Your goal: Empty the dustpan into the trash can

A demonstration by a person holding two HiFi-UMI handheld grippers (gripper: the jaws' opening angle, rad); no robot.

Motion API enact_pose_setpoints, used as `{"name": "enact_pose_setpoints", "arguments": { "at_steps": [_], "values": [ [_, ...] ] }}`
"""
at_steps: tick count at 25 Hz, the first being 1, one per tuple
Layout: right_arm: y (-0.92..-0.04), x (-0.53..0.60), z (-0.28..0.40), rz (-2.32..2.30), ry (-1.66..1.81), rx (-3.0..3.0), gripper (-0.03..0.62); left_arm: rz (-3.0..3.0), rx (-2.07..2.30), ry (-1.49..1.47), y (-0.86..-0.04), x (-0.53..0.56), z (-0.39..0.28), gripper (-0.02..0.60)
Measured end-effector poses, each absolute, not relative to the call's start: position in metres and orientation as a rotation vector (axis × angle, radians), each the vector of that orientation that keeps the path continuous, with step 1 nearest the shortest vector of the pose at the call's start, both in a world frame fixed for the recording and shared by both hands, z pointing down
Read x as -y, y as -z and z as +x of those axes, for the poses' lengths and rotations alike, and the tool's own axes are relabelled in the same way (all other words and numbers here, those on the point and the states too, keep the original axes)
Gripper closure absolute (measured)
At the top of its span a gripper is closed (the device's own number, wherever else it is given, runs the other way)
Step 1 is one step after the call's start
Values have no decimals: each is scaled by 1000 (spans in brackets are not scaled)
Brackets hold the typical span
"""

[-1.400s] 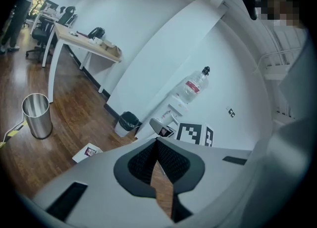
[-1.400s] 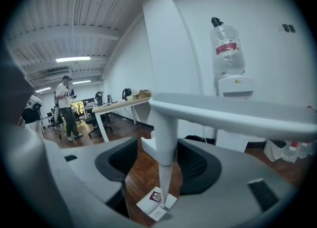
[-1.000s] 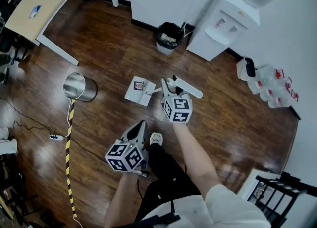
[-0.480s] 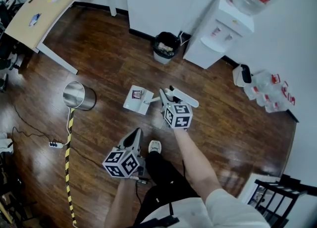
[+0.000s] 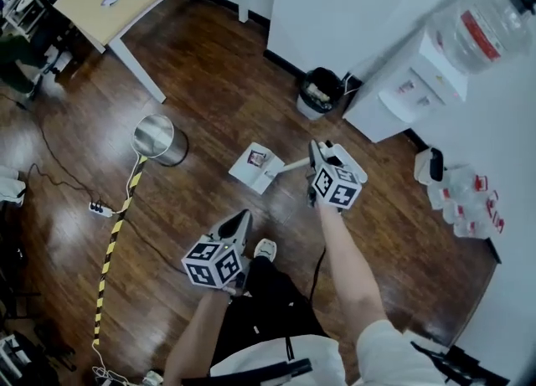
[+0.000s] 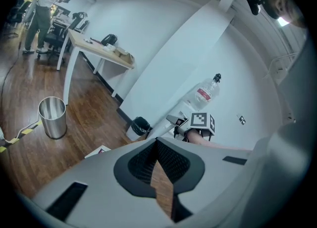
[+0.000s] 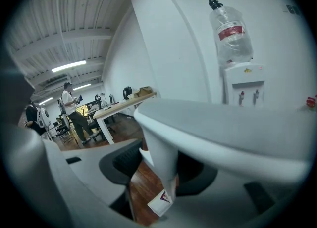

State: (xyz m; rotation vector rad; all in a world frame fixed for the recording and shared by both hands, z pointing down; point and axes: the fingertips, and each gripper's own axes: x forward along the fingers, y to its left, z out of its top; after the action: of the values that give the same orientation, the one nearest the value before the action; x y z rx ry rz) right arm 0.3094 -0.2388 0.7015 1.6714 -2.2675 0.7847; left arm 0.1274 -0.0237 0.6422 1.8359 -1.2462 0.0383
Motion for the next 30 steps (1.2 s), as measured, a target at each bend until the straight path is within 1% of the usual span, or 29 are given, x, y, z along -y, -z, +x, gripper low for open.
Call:
{"name": "enact_pose_setpoints", "arguments": {
  "at_steps": [9, 16, 24, 30],
  "values": [
    [-651, 266, 289, 1661, -750, 2289, 384, 1758, 1345, 5, -637, 1, 79, 584],
    [-585, 293, 259, 1540, -704, 2350, 384, 1746, 1402, -1, -623, -10, 36, 584],
    [-509, 334, 186, 1343, -672, 2417, 385, 1729, 1475, -16, -610, 16, -32, 584],
    [-449, 363, 115, 1194, -595, 2481, 390, 1711, 1493, -8, -608, 44, -85, 584]
  ]
}}
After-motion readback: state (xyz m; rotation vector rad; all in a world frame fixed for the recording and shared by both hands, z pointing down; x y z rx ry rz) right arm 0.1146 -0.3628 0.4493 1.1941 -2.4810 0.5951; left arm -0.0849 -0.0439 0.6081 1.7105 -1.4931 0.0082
